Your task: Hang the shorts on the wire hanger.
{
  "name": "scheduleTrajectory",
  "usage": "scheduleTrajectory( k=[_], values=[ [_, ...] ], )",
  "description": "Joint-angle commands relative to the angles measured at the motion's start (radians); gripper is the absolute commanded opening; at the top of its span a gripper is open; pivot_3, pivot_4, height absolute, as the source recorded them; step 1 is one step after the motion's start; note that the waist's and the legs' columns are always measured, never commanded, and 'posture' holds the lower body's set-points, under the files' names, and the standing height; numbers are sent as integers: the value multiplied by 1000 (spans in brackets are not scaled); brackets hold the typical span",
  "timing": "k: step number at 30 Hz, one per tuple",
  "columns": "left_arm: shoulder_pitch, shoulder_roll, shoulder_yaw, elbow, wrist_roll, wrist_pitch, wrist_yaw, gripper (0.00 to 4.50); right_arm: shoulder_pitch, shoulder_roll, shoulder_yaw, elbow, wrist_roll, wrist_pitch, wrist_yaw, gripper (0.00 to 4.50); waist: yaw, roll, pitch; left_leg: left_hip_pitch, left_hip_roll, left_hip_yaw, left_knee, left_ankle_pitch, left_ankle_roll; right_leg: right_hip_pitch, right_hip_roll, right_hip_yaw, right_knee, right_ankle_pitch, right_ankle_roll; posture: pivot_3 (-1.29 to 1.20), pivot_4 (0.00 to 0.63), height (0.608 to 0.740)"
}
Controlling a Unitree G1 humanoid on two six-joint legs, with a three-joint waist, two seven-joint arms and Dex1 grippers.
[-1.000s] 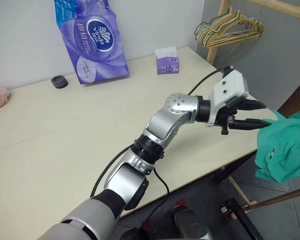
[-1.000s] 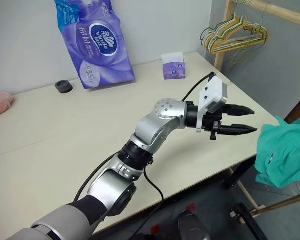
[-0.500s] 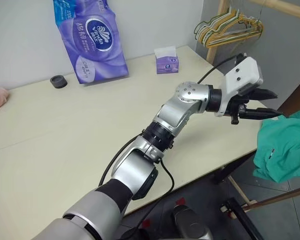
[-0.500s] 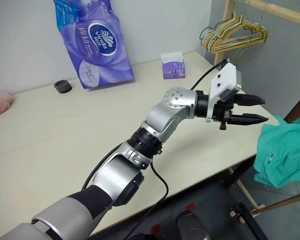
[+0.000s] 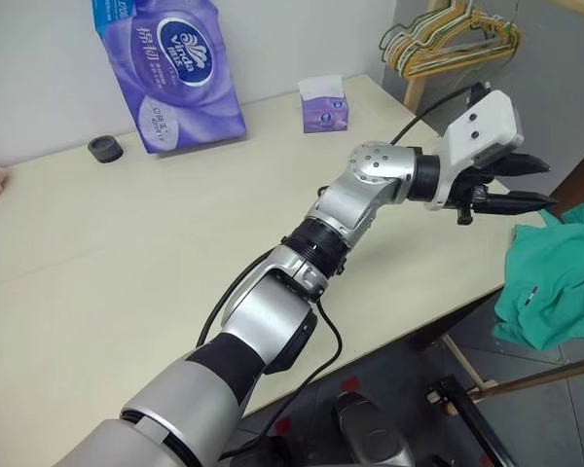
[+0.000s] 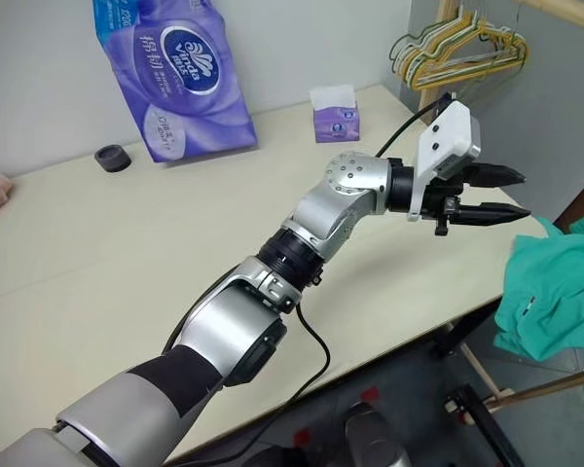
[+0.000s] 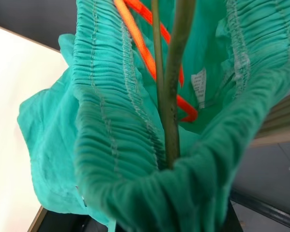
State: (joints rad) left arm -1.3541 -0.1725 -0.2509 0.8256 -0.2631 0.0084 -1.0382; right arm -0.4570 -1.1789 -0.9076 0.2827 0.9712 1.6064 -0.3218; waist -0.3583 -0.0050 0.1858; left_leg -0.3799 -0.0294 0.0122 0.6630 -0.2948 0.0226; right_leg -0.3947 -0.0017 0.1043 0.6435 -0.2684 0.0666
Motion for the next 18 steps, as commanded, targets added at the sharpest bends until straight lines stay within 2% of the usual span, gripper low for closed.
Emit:
scheduleTrajectory(
  k=[1,10,11,13,18],
  values=[
    [-77,-119,25,-21,-13,-27,0,2345,6,-46,-24,0,25,8,5,0,0,-1,5,0,0,0,0,0,0,0,0,0,0,0,0,-408,226,740],
    [-74,-121,21,-19,-11,-41,-13,2345,10,-43,-28,-44,-15,8,31,0,0,-2,11,-1,0,0,0,0,0,-1,0,0,0,0,1,-418,212,740],
    [-75,-123,20,-20,-11,-43,-16,2386,11,-40,-34,-54,-28,8,28,406,-1,-2,11,-1,0,0,0,0,0,-1,-1,0,0,0,1,-418,212,740],
    [-75,-126,19,-22,-12,-45,-20,2386,15,-32,-49,-68,-36,8,31,707,-1,-2,11,-1,0,0,0,0,0,-1,-1,0,0,0,1,-420,208,740],
    [-73,-130,18,-26,-13,-44,-31,2386,22,-17,-76,-111,-31,8,25,2375,-1,-2,11,-1,0,0,0,0,0,-1,0,0,0,0,1,-421,206,740]
  ],
)
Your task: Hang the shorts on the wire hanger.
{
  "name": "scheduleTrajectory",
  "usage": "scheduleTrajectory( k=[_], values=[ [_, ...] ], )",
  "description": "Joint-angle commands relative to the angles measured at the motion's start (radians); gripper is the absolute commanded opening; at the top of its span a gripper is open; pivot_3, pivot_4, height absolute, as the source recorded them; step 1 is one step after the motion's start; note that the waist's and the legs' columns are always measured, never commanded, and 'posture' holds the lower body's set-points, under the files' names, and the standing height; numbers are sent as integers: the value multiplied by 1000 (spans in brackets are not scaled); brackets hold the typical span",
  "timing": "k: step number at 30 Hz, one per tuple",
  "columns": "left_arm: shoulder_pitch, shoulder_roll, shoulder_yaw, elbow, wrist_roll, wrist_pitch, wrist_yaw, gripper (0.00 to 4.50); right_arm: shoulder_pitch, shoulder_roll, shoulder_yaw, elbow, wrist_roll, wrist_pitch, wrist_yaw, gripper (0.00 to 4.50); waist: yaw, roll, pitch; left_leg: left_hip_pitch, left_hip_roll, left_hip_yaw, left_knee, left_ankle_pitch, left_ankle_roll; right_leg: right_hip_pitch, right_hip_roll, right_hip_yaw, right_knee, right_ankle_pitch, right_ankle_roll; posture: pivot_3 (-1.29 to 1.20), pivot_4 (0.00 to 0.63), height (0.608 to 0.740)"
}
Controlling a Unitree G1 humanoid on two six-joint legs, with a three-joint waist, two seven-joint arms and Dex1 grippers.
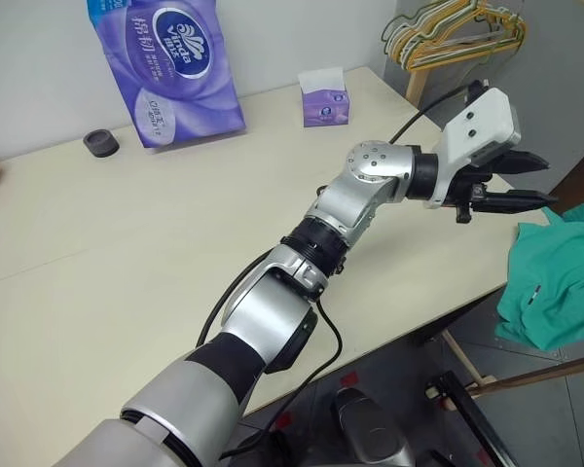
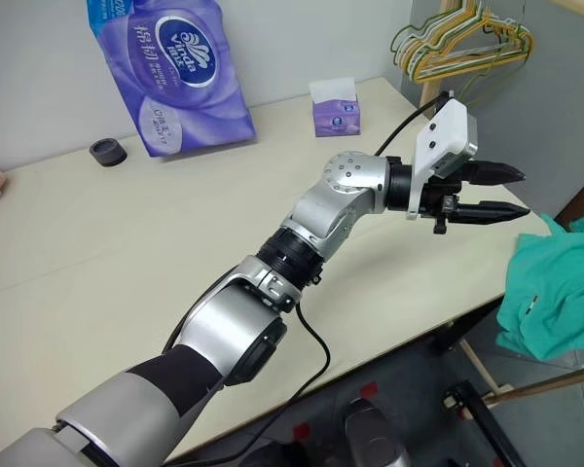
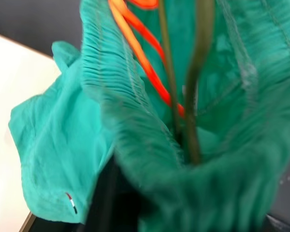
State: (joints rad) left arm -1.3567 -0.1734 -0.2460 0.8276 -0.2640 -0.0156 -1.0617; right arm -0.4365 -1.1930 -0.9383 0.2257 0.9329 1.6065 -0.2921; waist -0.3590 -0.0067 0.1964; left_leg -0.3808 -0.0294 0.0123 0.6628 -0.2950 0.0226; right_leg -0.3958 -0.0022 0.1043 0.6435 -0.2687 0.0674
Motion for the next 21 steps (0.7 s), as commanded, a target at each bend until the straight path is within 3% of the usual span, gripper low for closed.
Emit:
scheduleTrajectory(
  k=[1,6,10,16,21],
  values=[
    [-70,-130,13,-29,-12,-20,-8,2386,4,0,-51,-66,11,8,-9,2695,0,0,0,0,0,0,0,0,0,0,0,0,0,0,0,-421,206,740],
    [-65,-136,12,-37,-18,-17,-12,2386,24,23,-88,-190,54,8,-66,4414,0,0,0,0,0,0,0,0,0,0,0,0,0,0,0,-428,207,740],
    [-66,-140,12,-36,-21,-20,-18,2386,39,29,-99,-265,72,8,-120,4462,-1,0,0,0,0,0,0,0,0,0,0,0,0,0,0,-441,205,740],
    [-69,-144,15,-37,-30,-17,-31,2386,-61,39,-105,-324,51,8,-208,4462,-2,0,0,-1,0,1,0,0,0,-1,0,1,0,0,0,-445,197,740],
    [-62,-135,14,-46,-35,-6,-39,2386,-45,-21,-19,-466,28,8,-134,4462,-2,1,-1,-3,0,1,0,0,0,-5,0,1,1,0,0,-444,196,740]
  ],
)
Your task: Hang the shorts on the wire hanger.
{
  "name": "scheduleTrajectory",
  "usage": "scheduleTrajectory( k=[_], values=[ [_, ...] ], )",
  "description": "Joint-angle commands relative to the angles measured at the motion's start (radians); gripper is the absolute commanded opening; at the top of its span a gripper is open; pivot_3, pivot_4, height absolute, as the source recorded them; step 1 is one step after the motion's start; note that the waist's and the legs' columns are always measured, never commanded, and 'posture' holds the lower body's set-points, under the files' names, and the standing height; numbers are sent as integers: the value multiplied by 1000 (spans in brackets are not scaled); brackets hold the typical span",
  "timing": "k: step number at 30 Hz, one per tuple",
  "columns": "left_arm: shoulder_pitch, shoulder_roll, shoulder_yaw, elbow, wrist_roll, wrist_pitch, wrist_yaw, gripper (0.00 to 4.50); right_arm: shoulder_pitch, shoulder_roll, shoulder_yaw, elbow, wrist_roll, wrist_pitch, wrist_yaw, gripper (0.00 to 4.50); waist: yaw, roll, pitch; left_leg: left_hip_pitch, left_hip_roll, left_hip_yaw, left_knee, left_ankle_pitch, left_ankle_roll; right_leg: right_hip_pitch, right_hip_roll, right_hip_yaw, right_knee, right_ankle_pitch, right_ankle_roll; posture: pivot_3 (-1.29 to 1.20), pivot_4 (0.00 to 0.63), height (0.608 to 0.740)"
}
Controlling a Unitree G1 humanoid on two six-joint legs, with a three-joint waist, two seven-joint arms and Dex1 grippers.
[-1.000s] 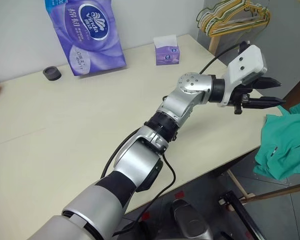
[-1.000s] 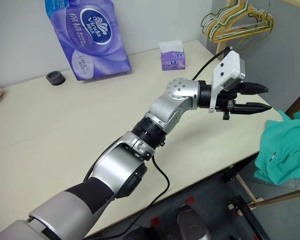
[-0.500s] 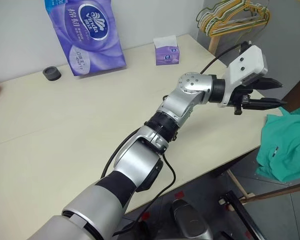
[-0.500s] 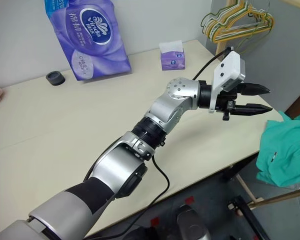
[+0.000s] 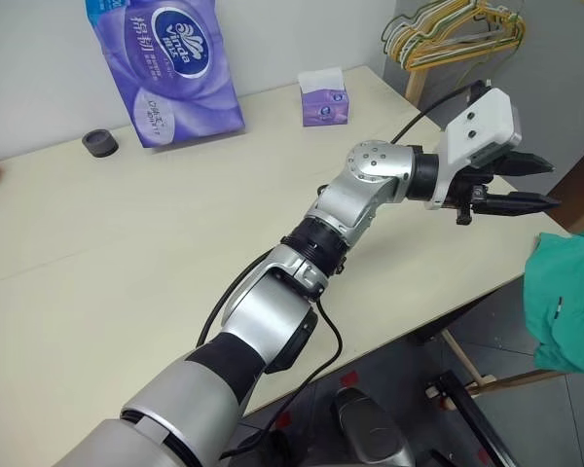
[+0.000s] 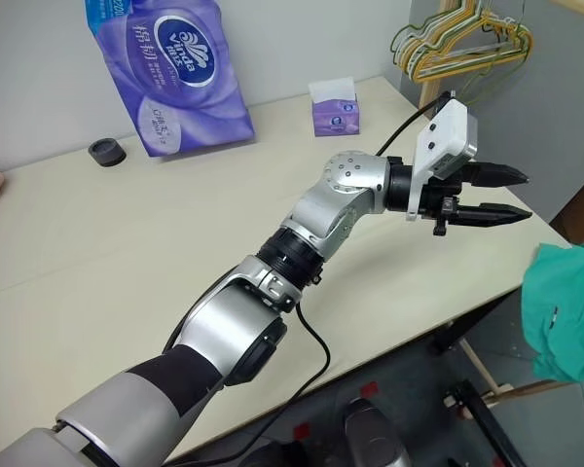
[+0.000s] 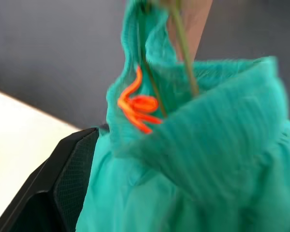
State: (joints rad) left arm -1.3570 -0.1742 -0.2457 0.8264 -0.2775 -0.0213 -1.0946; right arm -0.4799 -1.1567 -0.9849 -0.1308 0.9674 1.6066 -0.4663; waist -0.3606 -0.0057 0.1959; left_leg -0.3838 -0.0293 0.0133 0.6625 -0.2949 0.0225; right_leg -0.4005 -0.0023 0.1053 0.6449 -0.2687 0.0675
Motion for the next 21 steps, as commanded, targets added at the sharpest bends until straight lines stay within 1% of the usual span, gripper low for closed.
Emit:
scheduleTrajectory(
  k=[1,4,7,10,12,14,18,19,21],
  values=[
    [-59,-132,13,-46,-21,1,-7,2386,-10,-61,46,-131,-10,8,51,4462,-1,0,0,0,0,0,0,0,0,-1,0,0,0,0,0,-444,196,740],
    [-47,-121,11,-55,-17,6,-7,2386,-53,-74,118,-207,-40,5,97,4462,-1,0,0,-1,0,1,0,0,0,-1,0,1,0,0,0,-433,188,740],
    [-12,-80,5,-85,-4,28,-1,2386,-96,-87,210,-294,-61,-31,151,4462,-1,1,0,-1,0,2,0,0,0,-3,0,2,1,0,1,-428,186,740],
    [67,2,-4,-166,17,80,15,2386,-125,-48,286,-387,-69,-84,210,4462,-1,2,-1,-2,0,2,0,0,0,-4,0,2,1,0,1,-421,182,740],
    [138,66,-7,-245,31,133,27,2386,-110,-22,336,-454,-81,-112,240,4462,-2,3,-2,-3,1,1,0,0,0,-4,0,2,1,0,1,-408,179,740],
    [215,134,-6,-331,49,189,42,2386,-94,38,343,-489,-103,-110,242,4462,-3,4,-3,-2,2,1,0,0,0,-4,0,4,3,0,1,-389,180,740],
    [373,294,29,-516,69,327,119,2386,-37,101,423,-556,-168,-255,314,4462,-1,5,-3,-1,3,0,2,1,-2,-5,0,5,8,1,1,-373,175,740],
    [420,335,55,-556,91,355,183,2386,-23,161,467,-576,-175,-302,324,4462,1,4,-3,0,3,1,3,1,-2,-5,-1,5,9,1,1,-346,170,740],
    [492,387,110,-611,135,391,324,2386,19,261,554,-607,-207,-399,348,4462,6,-1,-4,1,4,-1,5,1,-3,-6,-2,4,12,1,1,-318,165,740]
  ],
)
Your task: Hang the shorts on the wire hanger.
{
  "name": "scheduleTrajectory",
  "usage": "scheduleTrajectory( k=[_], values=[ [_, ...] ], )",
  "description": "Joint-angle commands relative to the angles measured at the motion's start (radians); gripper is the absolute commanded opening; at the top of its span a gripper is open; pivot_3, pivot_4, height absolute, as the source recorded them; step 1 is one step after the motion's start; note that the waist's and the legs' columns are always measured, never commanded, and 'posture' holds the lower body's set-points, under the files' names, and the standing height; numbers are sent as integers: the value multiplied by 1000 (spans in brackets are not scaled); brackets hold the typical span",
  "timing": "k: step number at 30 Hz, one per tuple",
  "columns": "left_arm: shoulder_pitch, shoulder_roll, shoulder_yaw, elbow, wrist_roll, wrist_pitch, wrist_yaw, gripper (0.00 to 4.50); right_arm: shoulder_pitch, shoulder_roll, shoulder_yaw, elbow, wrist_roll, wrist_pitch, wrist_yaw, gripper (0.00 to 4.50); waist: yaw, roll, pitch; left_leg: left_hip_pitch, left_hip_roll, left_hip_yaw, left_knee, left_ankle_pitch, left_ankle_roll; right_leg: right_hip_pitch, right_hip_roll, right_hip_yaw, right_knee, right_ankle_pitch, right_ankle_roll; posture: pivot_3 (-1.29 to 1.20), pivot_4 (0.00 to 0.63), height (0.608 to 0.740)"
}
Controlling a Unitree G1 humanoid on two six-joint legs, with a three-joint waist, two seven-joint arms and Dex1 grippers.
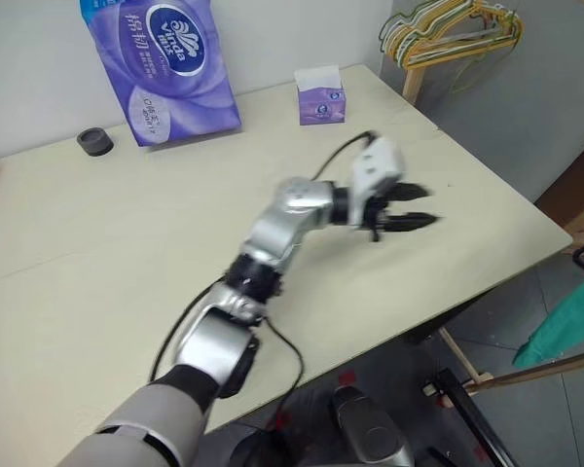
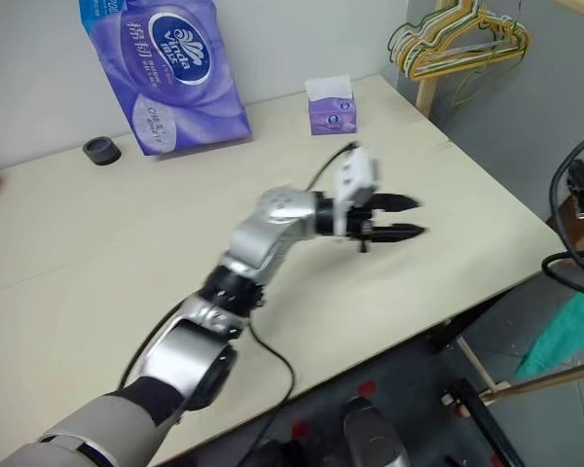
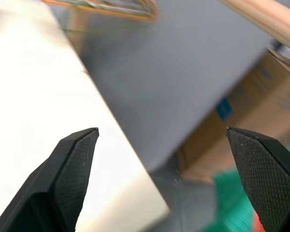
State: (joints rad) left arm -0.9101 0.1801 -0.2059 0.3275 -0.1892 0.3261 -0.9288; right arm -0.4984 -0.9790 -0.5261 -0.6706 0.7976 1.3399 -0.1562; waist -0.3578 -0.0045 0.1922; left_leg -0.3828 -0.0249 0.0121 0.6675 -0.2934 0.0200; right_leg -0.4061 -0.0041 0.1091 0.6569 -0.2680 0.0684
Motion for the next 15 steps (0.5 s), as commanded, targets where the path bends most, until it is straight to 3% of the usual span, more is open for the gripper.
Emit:
scheduleTrajectory(
  k=[1,4,8,11,15],
  values=[
    [66,43,85,-129,62,57,207,2386,55,112,122,-75,-57,-171,52,4462,12,-3,-1,0,0,-3,2,0,0,0,0,-3,1,0,0,-301,163,740],
    [122,46,142,-172,95,104,363,2386,107,178,220,-79,-150,-305,91,4462,54,-2,-1,-5,-1,-8,9,0,-1,-3,-2,-8,7,0,0,-241,151,740],
    [310,12,309,-311,133,187,665,2386,144,339,502,27,-371,-650,168,4462,96,-9,-7,-8,-1,-11,12,0,-1,-4,-3,-12,8,5,-5,-178,142,740],
    [379,-44,381,-384,124,222,793,2386,163,404,579,102,-411,-754,261,4462,148,-11,-7,-9,-1,-12,13,1,-3,-5,-5,-14,9,7,-7,-138,137,740],
    [483,-53,391,-434,170,231,889,2386,185,511,618,252,-492,-869,275,4462,223,-16,-11,-15,-2,-15,15,4,-7,-10,-7,-17,8,10,-9,-92,128,740]
  ],
)
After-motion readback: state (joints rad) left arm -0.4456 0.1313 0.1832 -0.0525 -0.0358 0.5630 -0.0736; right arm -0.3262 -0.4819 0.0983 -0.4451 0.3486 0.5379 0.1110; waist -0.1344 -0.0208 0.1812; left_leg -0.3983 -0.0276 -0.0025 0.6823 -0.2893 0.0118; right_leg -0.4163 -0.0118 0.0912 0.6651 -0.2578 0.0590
